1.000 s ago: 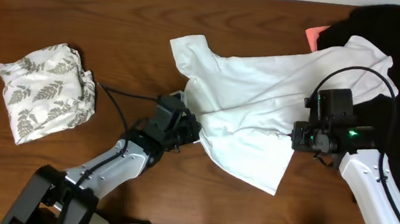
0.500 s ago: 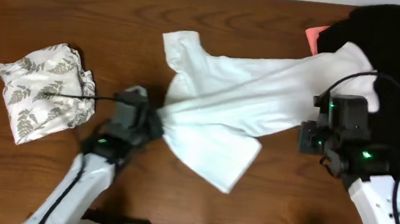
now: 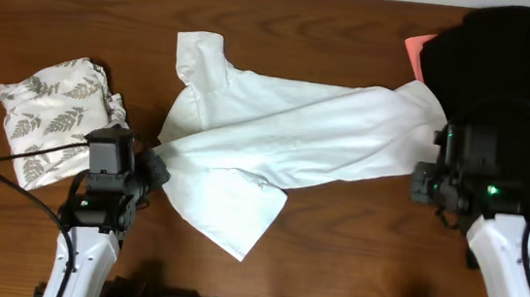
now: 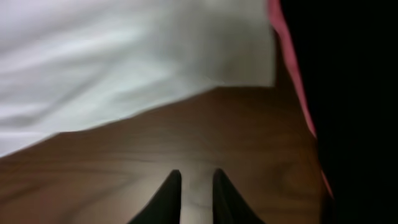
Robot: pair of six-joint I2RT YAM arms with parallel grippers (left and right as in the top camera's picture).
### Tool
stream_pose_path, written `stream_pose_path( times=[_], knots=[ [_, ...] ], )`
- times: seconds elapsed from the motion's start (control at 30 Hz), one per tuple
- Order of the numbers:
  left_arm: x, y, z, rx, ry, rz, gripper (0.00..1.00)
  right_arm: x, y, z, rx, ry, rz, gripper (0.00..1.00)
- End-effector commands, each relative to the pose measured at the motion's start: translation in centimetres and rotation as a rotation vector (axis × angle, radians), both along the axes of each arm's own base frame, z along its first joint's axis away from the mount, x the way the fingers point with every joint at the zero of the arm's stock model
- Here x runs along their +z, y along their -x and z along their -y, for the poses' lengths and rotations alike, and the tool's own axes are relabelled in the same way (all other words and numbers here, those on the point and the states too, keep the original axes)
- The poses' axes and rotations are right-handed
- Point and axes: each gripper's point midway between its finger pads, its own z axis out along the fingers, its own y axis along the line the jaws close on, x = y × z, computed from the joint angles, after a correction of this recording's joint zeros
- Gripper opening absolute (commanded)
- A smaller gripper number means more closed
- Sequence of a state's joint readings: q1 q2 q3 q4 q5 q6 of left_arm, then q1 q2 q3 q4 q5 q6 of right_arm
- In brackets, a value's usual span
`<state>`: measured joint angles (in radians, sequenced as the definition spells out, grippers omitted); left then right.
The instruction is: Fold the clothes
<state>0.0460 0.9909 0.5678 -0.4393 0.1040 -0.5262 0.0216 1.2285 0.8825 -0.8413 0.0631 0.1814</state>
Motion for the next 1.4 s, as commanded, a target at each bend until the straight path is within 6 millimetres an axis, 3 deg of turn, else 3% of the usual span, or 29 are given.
stream_pose_path(
  times=[0.0,0.23,0.43,0.93,1.03,1.27,1.37],
  knots=[
    [0.3,-0.1,-0.5,0.001,-0.025,0.001,0.06,-1.4,-0.1,2.3,-0.102,0.015,-0.063,0.09],
    [0.2,0.1,-0.5,0.001,-0.024,-0.007,0.06,-5.0,0.4,5.2,-0.209,0.001,-0.185,0.07],
    [0.2,0.1,-0.5,0.001,-0.024,-0.007,0.06,-7.0,-1.2,7.1,-0.261,-0.022,-0.173,0.06],
    [0.0,0.3,-0.5,0.0,-0.023,-0.017,0.06,-12.4,-3.8,8.6,-0.201,0.0,-0.183,0.01],
    [0.0,0.3,-0.4,0.0,-0.021,-0.017,0.06,-13.3,-5.0,8.9,-0.172,0.014,-0.155,0.01],
    [0.1,0.3,0.1,-0.018,0.002,-0.016,0.06,-14.0,-9.9,10.3,-0.143,0.051,0.026,0.01],
    [0.1,0.3,0.1,-0.018,0.002,-0.016,0.06,-13.9,-10.9,12.7,-0.24,0.072,0.088,0.02]
  ],
)
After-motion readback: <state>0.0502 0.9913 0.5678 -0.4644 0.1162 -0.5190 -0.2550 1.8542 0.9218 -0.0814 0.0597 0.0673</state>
